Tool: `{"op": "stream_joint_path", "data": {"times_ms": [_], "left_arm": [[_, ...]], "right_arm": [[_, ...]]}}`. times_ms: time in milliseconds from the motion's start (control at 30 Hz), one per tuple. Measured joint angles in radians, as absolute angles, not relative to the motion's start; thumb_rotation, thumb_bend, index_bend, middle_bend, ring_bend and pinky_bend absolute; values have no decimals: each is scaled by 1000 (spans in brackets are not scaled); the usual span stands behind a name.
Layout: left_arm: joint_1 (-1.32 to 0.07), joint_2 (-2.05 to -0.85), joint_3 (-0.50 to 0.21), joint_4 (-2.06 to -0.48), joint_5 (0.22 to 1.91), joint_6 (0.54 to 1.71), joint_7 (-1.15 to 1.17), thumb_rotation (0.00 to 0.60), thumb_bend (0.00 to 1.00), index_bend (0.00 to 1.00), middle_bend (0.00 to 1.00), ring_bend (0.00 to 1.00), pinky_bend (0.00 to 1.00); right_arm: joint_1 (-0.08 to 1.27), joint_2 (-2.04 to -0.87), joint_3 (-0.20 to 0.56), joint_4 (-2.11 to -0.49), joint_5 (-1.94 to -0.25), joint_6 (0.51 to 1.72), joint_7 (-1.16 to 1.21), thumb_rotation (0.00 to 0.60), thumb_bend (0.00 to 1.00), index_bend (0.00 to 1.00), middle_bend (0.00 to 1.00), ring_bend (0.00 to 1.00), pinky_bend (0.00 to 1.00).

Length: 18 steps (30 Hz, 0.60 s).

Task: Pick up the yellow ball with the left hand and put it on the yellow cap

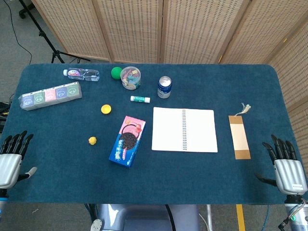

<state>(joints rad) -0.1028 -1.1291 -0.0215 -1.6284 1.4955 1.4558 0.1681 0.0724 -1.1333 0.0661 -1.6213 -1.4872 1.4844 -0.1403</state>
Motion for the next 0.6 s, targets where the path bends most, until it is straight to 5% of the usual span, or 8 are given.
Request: {"op": "stream_joint_path", "data": {"times_ms": [600], "left_arm": [[-111, -1131, -19, -1624, 1499, 1442, 168, 600, 159, 0, 0, 0, 22]], "right_arm": [[72, -1130, 67, -1623, -1484, 1484, -134, 600, 0, 146, 0, 0, 0]]}}
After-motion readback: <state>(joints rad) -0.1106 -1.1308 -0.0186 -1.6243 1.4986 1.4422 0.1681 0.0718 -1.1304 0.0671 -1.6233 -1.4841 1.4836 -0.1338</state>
